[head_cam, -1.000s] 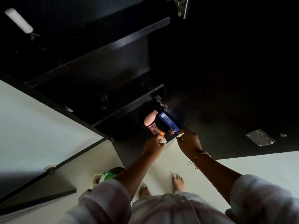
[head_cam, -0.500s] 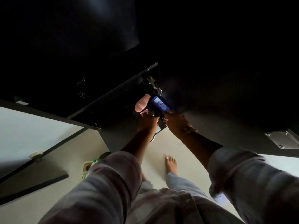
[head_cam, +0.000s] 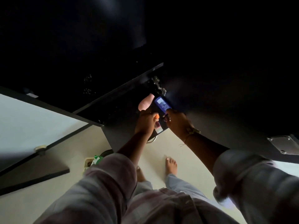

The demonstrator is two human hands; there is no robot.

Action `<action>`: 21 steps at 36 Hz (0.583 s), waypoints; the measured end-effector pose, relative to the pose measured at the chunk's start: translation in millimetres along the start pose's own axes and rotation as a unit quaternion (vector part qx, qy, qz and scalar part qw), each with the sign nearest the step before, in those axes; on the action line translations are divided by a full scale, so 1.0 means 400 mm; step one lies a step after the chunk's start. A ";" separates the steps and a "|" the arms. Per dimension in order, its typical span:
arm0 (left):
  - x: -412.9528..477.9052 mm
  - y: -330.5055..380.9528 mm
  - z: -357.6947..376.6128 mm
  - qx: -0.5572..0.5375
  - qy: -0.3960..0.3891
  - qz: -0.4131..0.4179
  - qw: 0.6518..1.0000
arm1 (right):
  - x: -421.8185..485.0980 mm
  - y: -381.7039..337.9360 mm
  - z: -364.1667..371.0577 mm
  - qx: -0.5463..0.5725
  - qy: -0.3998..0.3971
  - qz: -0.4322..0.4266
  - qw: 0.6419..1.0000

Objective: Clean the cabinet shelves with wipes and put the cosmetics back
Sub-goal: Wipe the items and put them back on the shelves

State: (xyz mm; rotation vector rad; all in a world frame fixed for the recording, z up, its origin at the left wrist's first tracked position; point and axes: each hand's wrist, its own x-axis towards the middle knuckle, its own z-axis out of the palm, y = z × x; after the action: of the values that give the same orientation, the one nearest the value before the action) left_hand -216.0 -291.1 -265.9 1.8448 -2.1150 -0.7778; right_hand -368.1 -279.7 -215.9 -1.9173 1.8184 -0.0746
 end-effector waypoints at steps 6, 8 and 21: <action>-0.054 0.037 -0.113 -0.096 0.077 -0.081 0.989 | -0.046 -0.055 -0.066 0.101 0.076 -0.015 0.992; -0.074 0.048 -0.154 -0.150 0.103 -0.109 0.977 | -0.056 -0.069 -0.086 0.143 0.085 -0.012 0.986; -0.200 0.198 -0.525 -0.631 0.178 -0.114 0.746 | -0.121 -0.270 -0.316 0.341 0.201 -0.132 0.909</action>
State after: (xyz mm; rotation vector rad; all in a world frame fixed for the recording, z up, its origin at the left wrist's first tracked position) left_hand -164.0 -258.6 -35.8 1.2307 -0.6517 -1.2954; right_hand -320.1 -274.1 -49.6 -1.6700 1.4504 -1.1163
